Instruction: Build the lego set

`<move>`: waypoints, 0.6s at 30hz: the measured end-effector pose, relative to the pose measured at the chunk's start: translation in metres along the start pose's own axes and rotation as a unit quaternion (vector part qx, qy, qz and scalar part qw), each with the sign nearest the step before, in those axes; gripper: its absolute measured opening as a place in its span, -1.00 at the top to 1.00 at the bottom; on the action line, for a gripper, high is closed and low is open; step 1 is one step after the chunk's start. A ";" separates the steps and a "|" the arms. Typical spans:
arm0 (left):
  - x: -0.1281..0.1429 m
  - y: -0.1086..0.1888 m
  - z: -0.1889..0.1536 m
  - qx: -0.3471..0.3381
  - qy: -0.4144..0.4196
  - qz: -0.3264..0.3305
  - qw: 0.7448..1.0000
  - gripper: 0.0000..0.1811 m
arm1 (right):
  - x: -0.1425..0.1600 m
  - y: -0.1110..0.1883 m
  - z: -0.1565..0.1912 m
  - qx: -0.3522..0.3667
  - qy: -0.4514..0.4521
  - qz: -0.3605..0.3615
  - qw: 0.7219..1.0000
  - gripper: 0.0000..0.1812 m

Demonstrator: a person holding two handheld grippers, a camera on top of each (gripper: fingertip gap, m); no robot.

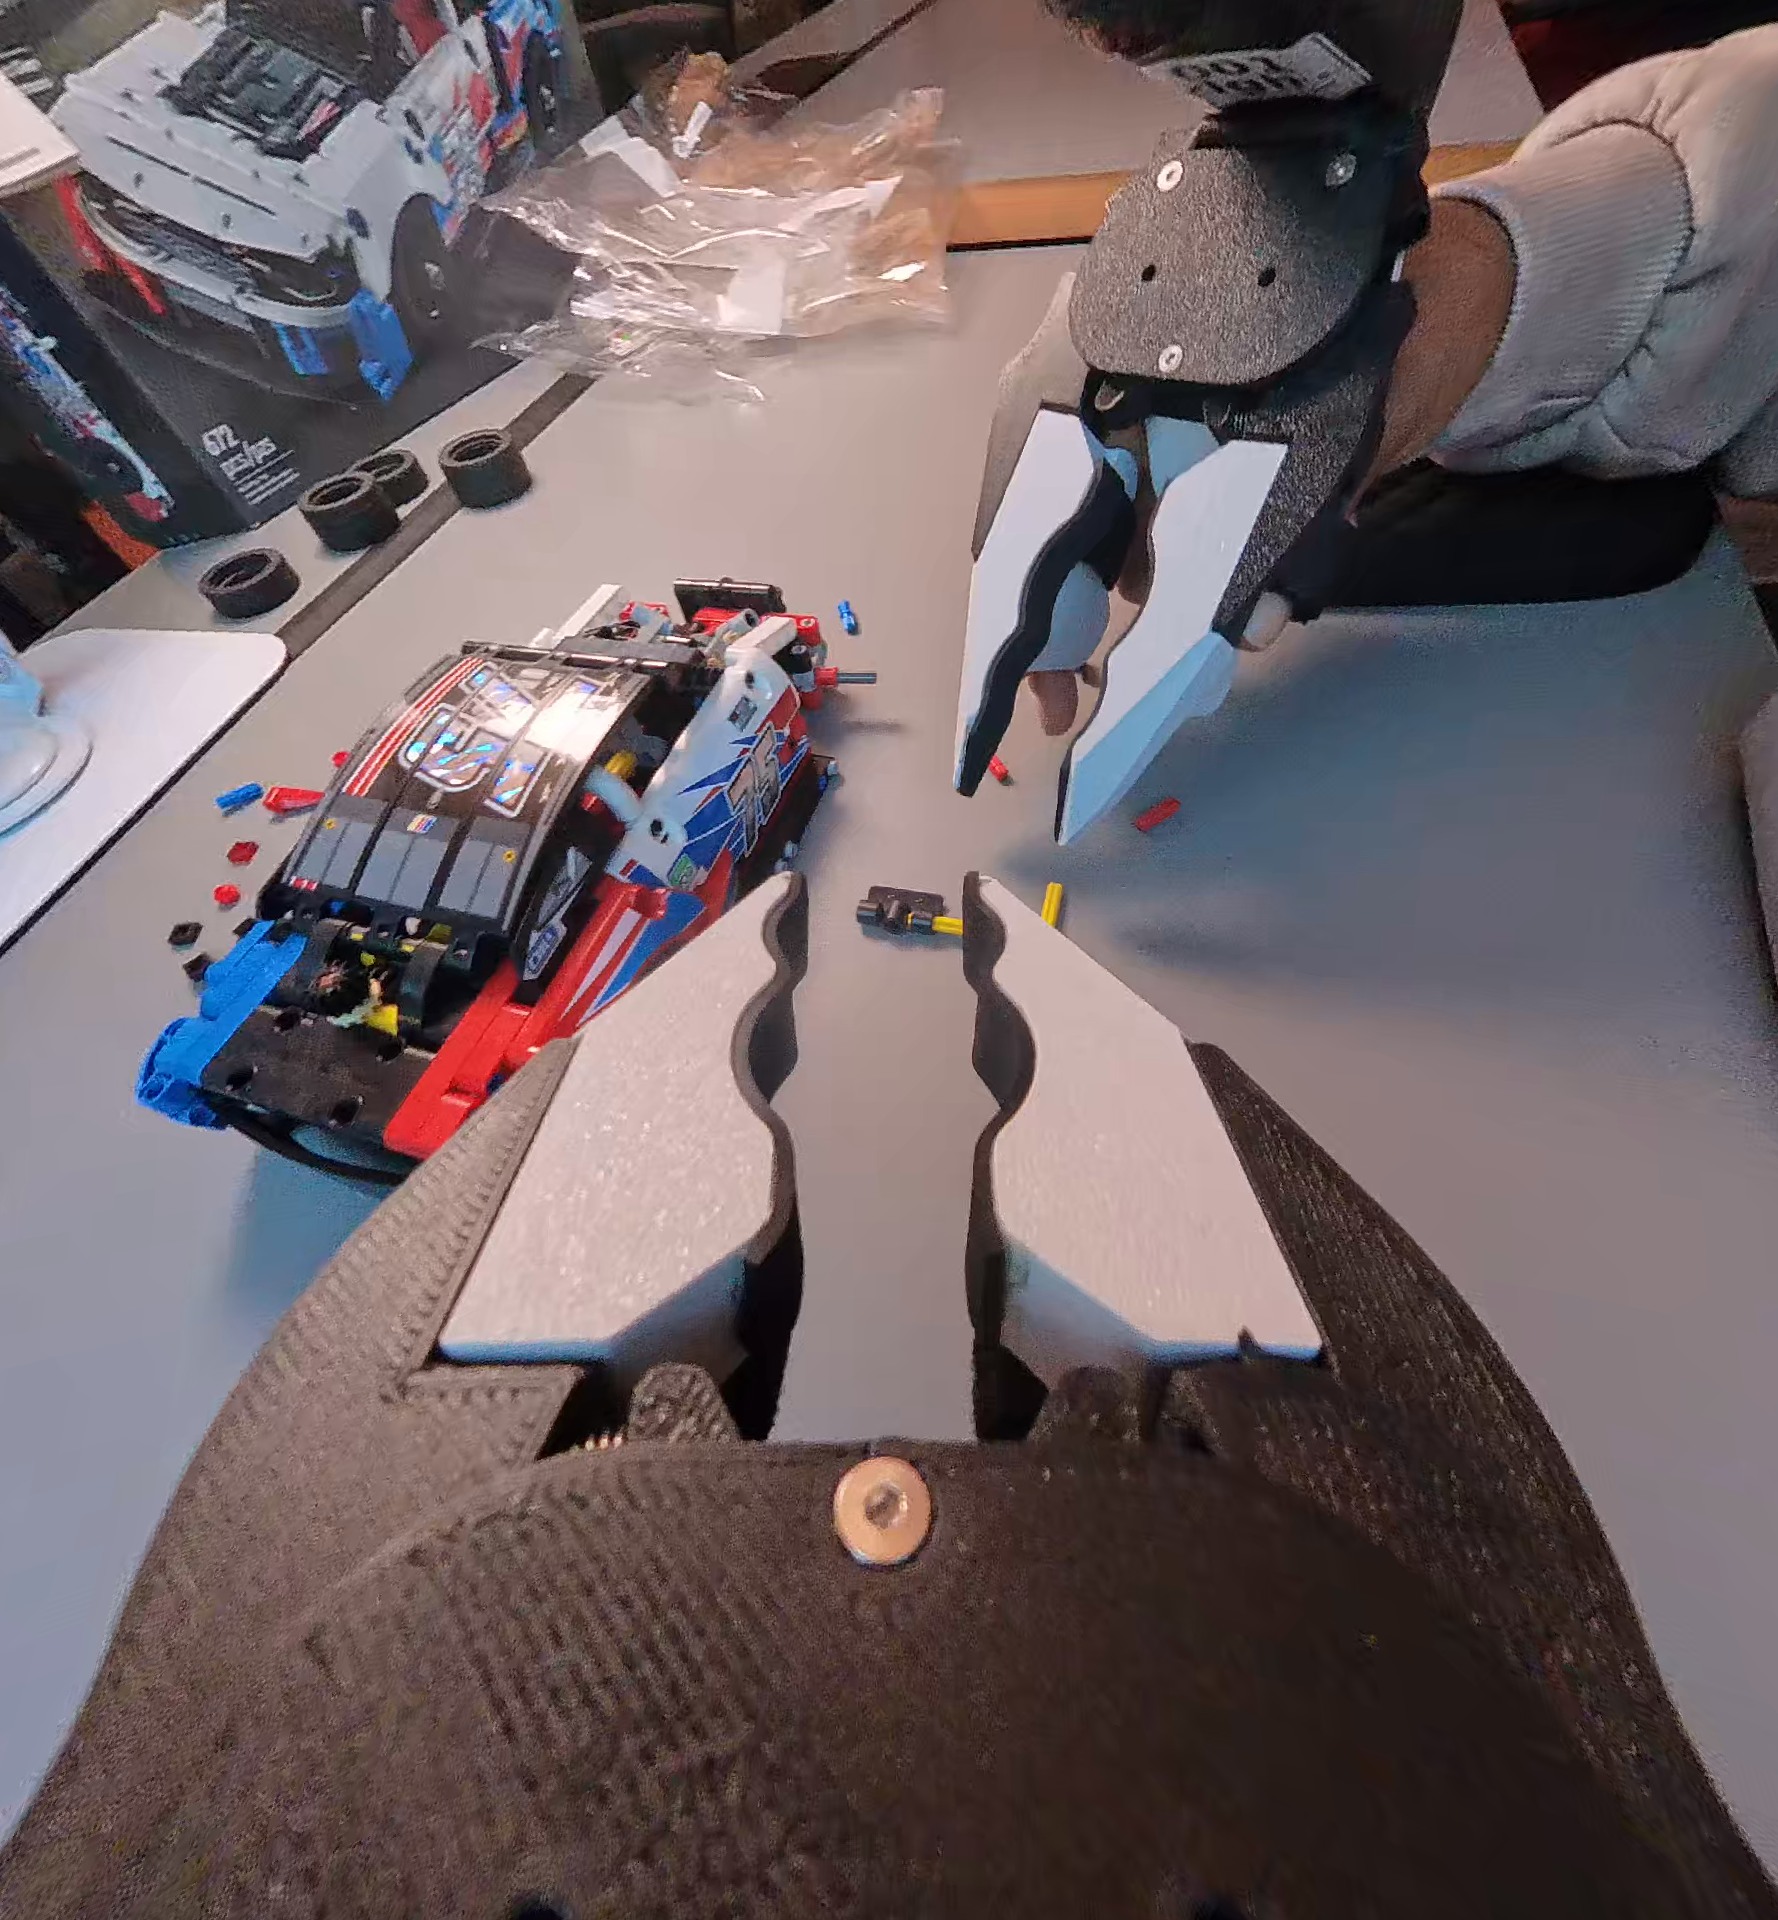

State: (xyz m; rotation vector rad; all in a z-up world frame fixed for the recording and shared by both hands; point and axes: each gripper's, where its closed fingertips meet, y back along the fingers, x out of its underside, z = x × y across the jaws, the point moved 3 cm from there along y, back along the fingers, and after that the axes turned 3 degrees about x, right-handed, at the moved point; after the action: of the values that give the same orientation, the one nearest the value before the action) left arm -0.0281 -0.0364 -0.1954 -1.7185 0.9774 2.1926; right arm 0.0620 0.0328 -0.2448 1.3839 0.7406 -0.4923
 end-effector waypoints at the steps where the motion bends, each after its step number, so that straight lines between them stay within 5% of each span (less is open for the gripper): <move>1: 0.002 0.001 0.004 -0.008 0.012 -0.004 1.000 0.69 | -0.002 -0.007 -0.001 0.002 -0.008 0.013 1.000 0.62; 5: 0.011 0.004 0.012 -0.029 0.037 -0.003 0.999 0.68 | -0.011 -0.030 -0.003 0.021 -0.004 0.052 0.998 0.50; 11: 0.016 0.003 0.008 -0.021 0.017 0.006 1.000 0.69 | -0.016 -0.040 -0.004 0.022 0.049 0.102 0.993 0.84; 15: 0.021 -0.001 -0.002 -0.008 -0.016 0.020 1.000 0.69 | -0.016 -0.038 -0.008 0.009 0.072 0.102 0.992 0.88; 18: 0.019 -0.004 -0.012 -0.001 -0.060 0.022 0.998 0.68 | -0.027 -0.027 0.011 -0.097 0.035 0.056 0.993 0.94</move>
State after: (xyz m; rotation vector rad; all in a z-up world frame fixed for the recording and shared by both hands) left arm -0.0225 -0.0454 -0.2156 -1.5603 0.9935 2.2941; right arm 0.0264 0.0155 -0.2443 1.2572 0.7433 -0.2761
